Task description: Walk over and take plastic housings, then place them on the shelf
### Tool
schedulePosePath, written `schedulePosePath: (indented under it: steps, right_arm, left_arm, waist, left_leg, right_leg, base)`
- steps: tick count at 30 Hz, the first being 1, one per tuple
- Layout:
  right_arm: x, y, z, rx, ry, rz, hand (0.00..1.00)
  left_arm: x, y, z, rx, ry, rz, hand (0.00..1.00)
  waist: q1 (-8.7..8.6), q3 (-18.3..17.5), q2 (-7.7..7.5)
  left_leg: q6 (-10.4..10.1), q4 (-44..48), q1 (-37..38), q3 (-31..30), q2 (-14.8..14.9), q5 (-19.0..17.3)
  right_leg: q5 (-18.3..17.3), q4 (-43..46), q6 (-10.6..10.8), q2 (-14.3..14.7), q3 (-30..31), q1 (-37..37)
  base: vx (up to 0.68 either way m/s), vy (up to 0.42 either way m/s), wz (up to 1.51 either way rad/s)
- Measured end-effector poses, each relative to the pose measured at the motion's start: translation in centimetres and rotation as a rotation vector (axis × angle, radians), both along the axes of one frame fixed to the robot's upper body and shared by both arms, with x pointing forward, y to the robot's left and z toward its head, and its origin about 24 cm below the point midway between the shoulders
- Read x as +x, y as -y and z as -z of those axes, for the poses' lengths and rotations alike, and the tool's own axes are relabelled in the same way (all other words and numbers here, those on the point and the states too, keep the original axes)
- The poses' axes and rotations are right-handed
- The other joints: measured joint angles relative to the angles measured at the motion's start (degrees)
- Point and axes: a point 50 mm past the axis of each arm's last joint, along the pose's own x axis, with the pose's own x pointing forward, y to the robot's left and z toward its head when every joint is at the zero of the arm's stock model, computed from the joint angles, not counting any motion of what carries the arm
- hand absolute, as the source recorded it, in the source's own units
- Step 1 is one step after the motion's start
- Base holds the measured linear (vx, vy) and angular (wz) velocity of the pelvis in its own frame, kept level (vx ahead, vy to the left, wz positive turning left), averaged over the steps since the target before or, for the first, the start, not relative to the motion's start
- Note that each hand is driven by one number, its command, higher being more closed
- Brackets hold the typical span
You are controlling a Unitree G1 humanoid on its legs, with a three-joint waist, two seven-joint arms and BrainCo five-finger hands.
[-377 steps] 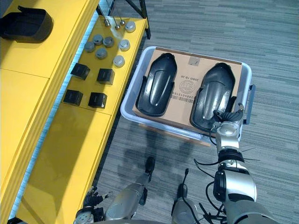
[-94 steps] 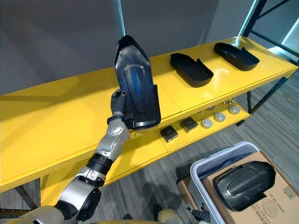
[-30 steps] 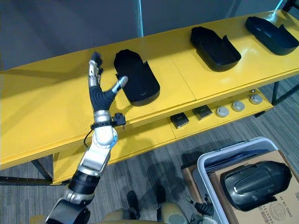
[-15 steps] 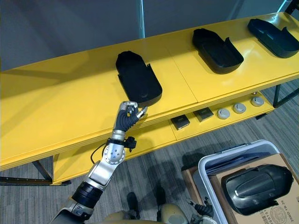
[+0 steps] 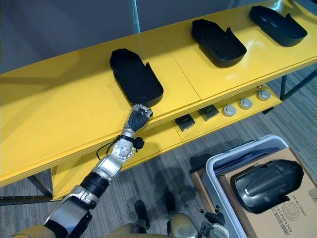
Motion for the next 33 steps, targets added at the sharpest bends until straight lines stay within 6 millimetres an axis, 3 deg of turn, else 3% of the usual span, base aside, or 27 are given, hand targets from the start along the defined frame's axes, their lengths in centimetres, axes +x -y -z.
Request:
schedulePosePath:
  steps: [17, 33]
  right_arm:
    - [0.6, -0.2, -0.5, -0.021, 0.037, -0.002, 0.00]
    - [0.6, -0.4, -0.3, -0.010, 0.023, -0.007, 0.00]
  left_arm:
    - [1.6, 0.1, -1.5, -0.139, 0.001, -0.155, 1.00]
    - [1.6, -1.7, -0.5, -0.205, -0.067, -0.183, 1.00]
  waist:
    - [0.11, 0.5, 0.05]
    - [-0.04, 0.5, -0.05]
  left_leg:
    - [0.0, 0.0, -0.6, 1.3, 0.1, 0.0]
    - [-0.1, -0.1, 2.2, -0.5, -0.1, 0.1]
  right_leg:
    - [-0.6, 2.2, 0.1, 0.0, 1.3, -2.1]
    - [-0.6, 1.0, 0.1, -0.3, -1.2, 2.2]
  base:
    - [0.00, 0.003, -0.04]
    - [0.00, 0.006, 0.08]
